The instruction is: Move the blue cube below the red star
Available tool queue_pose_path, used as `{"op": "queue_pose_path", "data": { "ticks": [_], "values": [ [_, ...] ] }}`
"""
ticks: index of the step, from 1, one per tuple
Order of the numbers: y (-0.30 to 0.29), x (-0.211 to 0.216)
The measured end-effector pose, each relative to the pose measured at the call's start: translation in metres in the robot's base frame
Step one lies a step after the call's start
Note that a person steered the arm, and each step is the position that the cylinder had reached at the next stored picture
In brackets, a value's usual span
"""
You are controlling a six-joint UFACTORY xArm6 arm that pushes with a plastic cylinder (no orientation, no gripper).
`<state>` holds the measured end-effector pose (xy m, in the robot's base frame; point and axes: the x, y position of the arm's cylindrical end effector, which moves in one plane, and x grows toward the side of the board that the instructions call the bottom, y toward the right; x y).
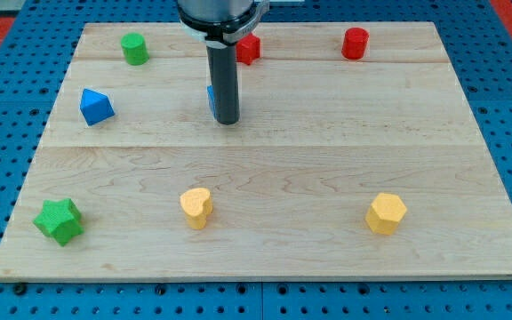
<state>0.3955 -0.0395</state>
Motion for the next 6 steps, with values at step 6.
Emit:
{"op": "queue_pose_path", "data": {
  "ticks": [6],
  "values": [
    [-0.04, -0.056]
  ]
}}
